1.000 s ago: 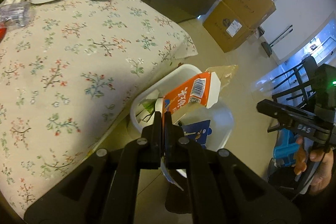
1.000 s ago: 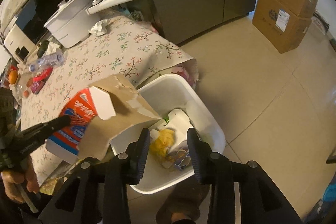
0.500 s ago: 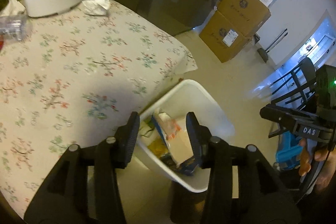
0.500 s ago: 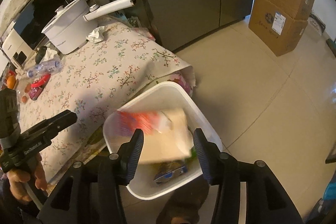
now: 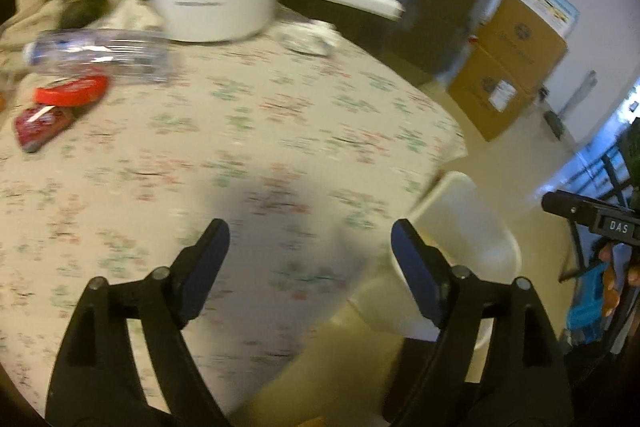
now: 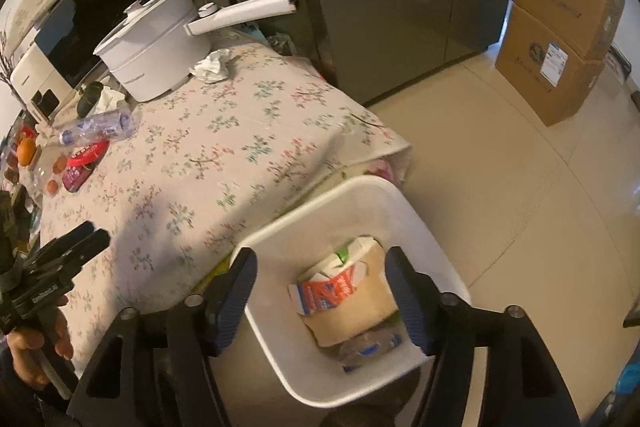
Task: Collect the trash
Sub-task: 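Move both tools back over the table toward the red can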
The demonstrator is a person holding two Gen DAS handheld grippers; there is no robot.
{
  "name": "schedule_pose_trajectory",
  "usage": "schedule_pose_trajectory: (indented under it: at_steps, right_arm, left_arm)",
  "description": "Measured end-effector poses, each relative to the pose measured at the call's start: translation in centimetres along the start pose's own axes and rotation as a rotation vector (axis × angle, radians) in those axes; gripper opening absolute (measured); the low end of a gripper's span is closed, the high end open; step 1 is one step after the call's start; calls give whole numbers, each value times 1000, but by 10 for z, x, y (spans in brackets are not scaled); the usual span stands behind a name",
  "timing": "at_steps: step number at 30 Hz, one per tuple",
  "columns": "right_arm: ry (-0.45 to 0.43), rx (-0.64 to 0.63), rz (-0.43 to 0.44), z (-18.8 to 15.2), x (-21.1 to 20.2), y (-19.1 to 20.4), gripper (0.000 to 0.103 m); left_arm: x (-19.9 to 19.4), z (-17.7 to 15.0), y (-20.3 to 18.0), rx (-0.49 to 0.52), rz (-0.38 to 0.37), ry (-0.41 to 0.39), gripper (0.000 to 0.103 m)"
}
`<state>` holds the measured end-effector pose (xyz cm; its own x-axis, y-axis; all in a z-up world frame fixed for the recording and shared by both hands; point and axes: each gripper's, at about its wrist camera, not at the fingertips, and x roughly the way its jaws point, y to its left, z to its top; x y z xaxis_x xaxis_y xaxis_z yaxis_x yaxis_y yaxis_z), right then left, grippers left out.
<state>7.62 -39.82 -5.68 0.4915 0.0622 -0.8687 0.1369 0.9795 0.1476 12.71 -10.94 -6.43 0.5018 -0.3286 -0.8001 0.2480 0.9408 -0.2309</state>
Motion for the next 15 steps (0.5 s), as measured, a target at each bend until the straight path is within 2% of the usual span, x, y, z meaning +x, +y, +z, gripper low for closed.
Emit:
schedule_pose_trajectory:
  at_steps: [15]
  right_arm:
    - [7,-117,86,30,44,134,77]
  left_arm:
    - [-46,-2,123,-197,145,-44,87]
